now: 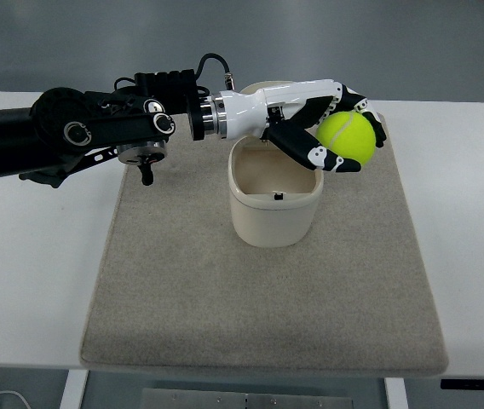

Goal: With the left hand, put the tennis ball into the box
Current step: 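Carry the ball over the open cream bin and lower it in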

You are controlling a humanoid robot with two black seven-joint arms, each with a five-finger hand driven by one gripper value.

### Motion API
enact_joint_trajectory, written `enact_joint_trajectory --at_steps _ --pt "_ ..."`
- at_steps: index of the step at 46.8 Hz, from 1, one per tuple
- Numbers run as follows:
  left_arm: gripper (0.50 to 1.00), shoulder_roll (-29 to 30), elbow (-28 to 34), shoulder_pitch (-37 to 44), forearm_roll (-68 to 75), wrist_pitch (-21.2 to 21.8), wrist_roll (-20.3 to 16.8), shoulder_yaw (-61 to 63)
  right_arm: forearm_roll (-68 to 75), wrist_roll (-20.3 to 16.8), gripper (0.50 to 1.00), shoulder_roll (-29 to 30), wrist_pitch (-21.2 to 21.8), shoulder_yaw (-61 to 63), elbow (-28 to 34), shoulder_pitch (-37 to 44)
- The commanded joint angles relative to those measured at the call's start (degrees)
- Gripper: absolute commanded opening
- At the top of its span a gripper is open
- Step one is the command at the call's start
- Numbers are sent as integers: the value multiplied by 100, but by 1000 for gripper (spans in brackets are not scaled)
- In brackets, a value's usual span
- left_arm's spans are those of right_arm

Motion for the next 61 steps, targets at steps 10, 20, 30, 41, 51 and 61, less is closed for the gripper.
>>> enact_joint_trajectory --at_steps 10,20,30,41,51,61 --pt "503 250 -156 -18 2 21 1 367 0 0 938 0 0 0 -3 7" --pt "503 584 -252 -18 81 12 1 473 0 0 938 0 0 0 -3 -2" --pt "506 795 -499 -18 257 30 1 481 0 0 938 0 0 0 -3 -2" --pt "527 821 -358 17 266 56 1 631 0 0 938 0 0 0 -3 7" --pt "538 848 -262 44 345 65 1 631 0 0 938 0 0 0 6 -2" --pt "538 901 -200 52 354 56 1 631 0 0 938 0 0 0 -3 -2"
